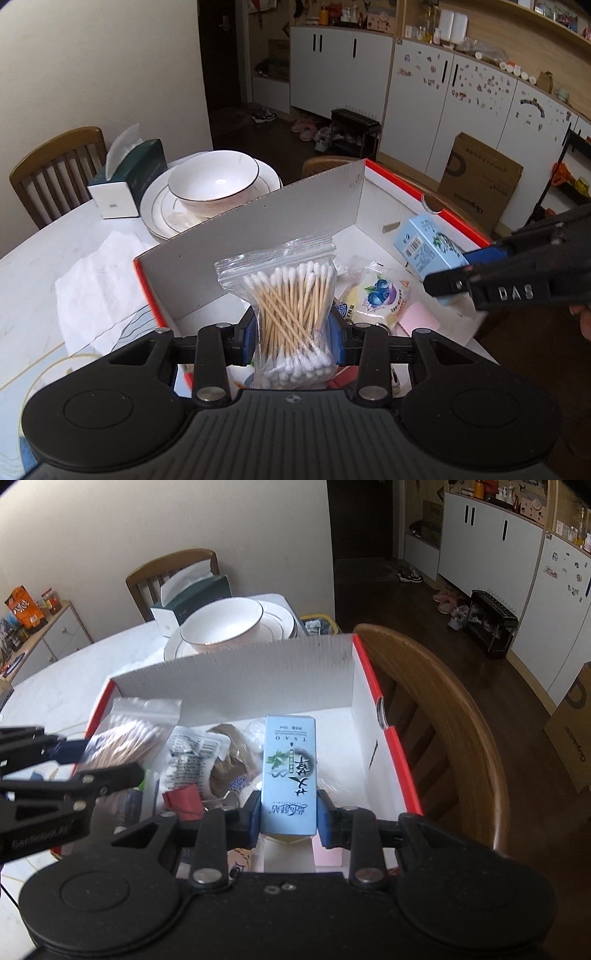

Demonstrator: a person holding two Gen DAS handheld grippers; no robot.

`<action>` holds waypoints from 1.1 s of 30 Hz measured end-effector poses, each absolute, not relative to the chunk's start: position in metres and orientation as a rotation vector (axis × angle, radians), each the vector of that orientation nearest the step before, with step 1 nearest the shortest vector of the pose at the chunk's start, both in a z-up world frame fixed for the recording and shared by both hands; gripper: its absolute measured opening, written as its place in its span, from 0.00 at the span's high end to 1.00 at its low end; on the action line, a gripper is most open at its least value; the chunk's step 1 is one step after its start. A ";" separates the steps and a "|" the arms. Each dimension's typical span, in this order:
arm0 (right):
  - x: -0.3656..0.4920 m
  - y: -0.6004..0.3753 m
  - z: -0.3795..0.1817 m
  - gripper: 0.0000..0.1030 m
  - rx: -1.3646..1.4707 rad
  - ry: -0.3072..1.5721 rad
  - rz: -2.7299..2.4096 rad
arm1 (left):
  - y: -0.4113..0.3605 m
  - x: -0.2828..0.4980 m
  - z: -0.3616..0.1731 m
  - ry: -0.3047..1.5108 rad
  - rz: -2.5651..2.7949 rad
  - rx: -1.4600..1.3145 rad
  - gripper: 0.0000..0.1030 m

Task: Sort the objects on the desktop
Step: 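Carry the cotton swab bag and blue-white box with both tools into the red box, then open both grippers to drop the swab bag and blue-white box in the box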

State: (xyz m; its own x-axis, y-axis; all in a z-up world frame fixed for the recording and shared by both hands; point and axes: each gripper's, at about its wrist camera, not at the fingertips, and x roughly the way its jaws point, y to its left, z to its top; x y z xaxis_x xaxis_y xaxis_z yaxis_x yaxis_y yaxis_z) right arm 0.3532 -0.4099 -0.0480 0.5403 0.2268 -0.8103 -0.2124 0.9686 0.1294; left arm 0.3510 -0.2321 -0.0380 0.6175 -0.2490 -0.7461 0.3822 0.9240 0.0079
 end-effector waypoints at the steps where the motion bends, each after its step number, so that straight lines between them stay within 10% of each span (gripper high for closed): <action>1: 0.354 -0.410 -0.050 0.72 0.013 0.968 0.265 | -0.234 0.354 -0.040 0.835 -0.366 0.177 0.64; 33: 0.362 -0.402 -0.081 0.57 -0.051 1.047 0.292 | -0.246 0.395 -0.076 0.990 -0.380 0.192 0.62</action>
